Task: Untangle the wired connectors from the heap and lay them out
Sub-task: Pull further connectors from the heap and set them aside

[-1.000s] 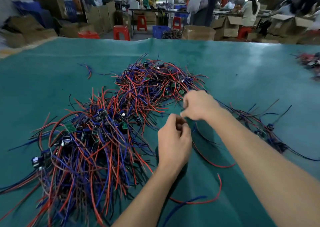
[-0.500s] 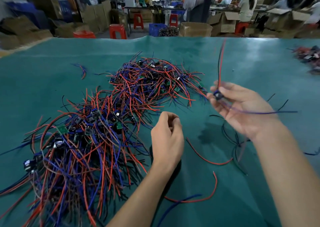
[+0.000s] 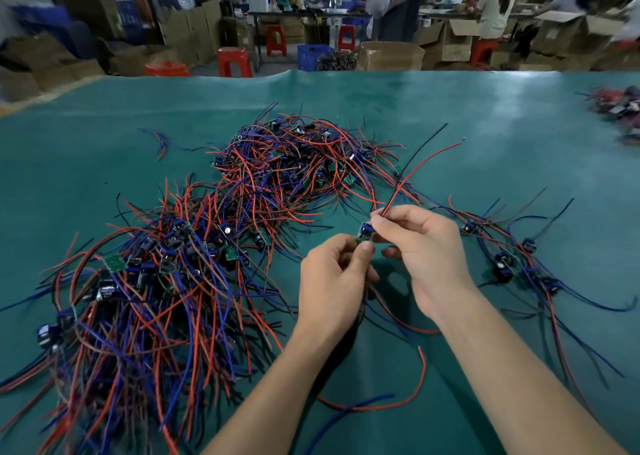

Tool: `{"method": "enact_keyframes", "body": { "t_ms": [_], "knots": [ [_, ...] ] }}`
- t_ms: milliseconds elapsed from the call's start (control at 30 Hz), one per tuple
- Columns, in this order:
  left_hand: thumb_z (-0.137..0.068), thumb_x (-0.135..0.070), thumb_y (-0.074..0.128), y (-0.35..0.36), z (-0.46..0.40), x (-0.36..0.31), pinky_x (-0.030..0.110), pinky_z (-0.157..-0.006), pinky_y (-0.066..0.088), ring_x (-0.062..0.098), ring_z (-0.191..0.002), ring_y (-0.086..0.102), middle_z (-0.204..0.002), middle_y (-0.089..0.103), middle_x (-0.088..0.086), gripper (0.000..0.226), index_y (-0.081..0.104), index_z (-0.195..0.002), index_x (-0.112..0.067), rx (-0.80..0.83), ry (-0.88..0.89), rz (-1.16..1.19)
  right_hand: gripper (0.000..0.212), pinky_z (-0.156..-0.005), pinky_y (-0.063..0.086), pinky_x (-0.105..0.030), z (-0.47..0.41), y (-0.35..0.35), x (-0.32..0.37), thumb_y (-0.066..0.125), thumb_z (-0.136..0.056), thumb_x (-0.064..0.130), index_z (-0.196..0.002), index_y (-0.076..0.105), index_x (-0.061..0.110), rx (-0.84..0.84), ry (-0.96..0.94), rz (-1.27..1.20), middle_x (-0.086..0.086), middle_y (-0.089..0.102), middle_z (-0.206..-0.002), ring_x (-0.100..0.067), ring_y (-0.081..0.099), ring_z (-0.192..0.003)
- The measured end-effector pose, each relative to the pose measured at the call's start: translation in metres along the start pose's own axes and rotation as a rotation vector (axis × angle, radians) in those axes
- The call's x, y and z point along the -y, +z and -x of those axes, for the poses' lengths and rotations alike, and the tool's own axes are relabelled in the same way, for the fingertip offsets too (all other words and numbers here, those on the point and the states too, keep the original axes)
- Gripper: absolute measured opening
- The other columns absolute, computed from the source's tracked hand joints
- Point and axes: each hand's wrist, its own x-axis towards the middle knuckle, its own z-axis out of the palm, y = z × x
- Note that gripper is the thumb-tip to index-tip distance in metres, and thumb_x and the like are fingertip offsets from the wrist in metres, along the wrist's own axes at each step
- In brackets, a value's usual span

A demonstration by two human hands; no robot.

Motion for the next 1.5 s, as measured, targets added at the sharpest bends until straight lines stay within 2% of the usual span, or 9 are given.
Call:
{"method": "enact_keyframes", "body": {
  "t_ms": [233, 467, 600, 667, 833, 900, 1033, 1300, 1500],
  "knots": [
    [-0.096, -0.016, 0.063, 0.001, 0.000, 0.001, 0.028, -0.055, 0.050, 0.007, -0.047, 0.055, -0.053, 0.063, -0.006, 0.019, 0.066, -0.077, -0.014, 0.034, 0.025, -0.102, 0.020, -0.062, 0.051, -0.032, -0.022, -0.024, -0.005, 0.081, -0.083, 0.015, -0.067, 0.070, 0.023, -0.226, -0.189, 0.210, 0.007, 0.071, -0.062, -0.009, 0.062, -0.058],
    [-0.094, -0.020, 0.063, 0.002, 0.003, 0.001, 0.033, -0.062, 0.052, 0.011, -0.052, 0.058, -0.055, 0.063, -0.007, 0.020, 0.065, -0.076, -0.014, 0.061, 0.055, -0.161, 0.011, -0.073, 0.058, -0.044, -0.036, -0.060, 0.001, 0.076, -0.080, 0.025, -0.070, 0.071, 0.028, -0.533, -0.276, 0.129, 0.004, 0.073, -0.073, -0.013, 0.066, -0.067],
    [-0.097, -0.020, 0.059, 0.001, 0.002, 0.000, 0.018, -0.051, 0.038, 0.003, -0.047, 0.049, -0.056, 0.064, -0.006, 0.023, 0.062, -0.075, -0.015, -0.055, 0.038, -0.060, 0.014, -0.052, 0.047, -0.031, -0.038, -0.071, 0.005, 0.068, -0.090, 0.017, -0.077, 0.067, 0.022, -0.781, -0.216, -0.095, -0.002, 0.069, -0.072, -0.008, 0.058, -0.053],
    [-0.100, -0.023, 0.056, 0.000, 0.001, 0.000, 0.021, -0.049, 0.039, 0.005, -0.048, 0.047, -0.059, 0.065, -0.002, 0.025, 0.059, -0.076, -0.014, -0.132, 0.036, 0.006, 0.017, -0.044, 0.040, -0.025, -0.033, -0.060, 0.004, 0.066, -0.092, 0.016, -0.075, 0.067, 0.019, -0.664, -0.118, -0.054, 0.000, 0.068, -0.066, -0.007, 0.055, -0.045],
    [-0.101, -0.023, 0.056, -0.001, 0.002, 0.000, 0.034, -0.061, 0.045, 0.014, -0.058, 0.050, -0.063, 0.061, -0.002, 0.027, 0.054, -0.075, -0.015, -0.144, 0.113, -0.033, 0.022, -0.048, 0.042, -0.020, -0.004, -0.010, -0.005, 0.073, -0.092, 0.033, -0.084, 0.077, 0.014, 0.230, -0.010, 0.219, 0.001, 0.075, -0.074, -0.008, 0.061, -0.062],
    [-0.099, -0.016, 0.057, -0.001, 0.000, 0.000, 0.036, -0.060, 0.044, 0.013, -0.060, 0.046, -0.063, 0.055, -0.008, 0.024, 0.055, -0.076, -0.012, -0.127, 0.111, -0.026, 0.013, -0.052, 0.044, -0.018, 0.001, -0.003, -0.009, 0.075, -0.089, 0.030, -0.086, 0.079, 0.018, 0.325, -0.064, 0.192, 0.004, 0.071, -0.072, -0.007, 0.059, -0.063],
    [-0.099, -0.017, 0.057, -0.001, -0.002, -0.001, 0.043, -0.062, 0.043, 0.032, -0.066, 0.049, -0.066, 0.056, 0.009, 0.025, 0.056, -0.077, -0.007, -0.061, 0.124, 0.001, 0.019, -0.060, 0.044, -0.023, -0.002, -0.008, -0.011, 0.078, -0.080, 0.036, -0.087, 0.080, 0.019, 0.290, -0.080, 0.158, 0.001, 0.071, -0.074, -0.007, 0.056, -0.069],
    [-0.089, -0.037, 0.054, 0.002, 0.003, -0.004, 0.045, -0.070, 0.049, 0.025, -0.071, 0.057, -0.067, 0.060, 0.002, 0.023, 0.054, -0.076, -0.018, 0.039, 0.129, -0.146, 0.020, -0.051, 0.041, -0.020, -0.020, -0.037, 0.014, 0.077, -0.089, 0.018, -0.069, 0.072, 0.018, -0.190, -0.229, 0.006, 0.001, 0.070, -0.068, -0.011, 0.059, -0.065],
    [-0.088, -0.036, 0.053, 0.002, 0.003, -0.002, 0.044, -0.072, 0.051, 0.021, -0.072, 0.058, -0.068, 0.062, -0.003, 0.019, 0.057, -0.077, -0.020, 0.037, 0.123, -0.162, 0.022, -0.048, 0.039, -0.023, -0.010, -0.025, 0.072, 0.076, -0.087, 0.025, -0.066, 0.070, 0.020, -0.295, -0.417, -0.121, 0.005, 0.068, -0.062, -0.012, 0.054, -0.055]
  ]
}}
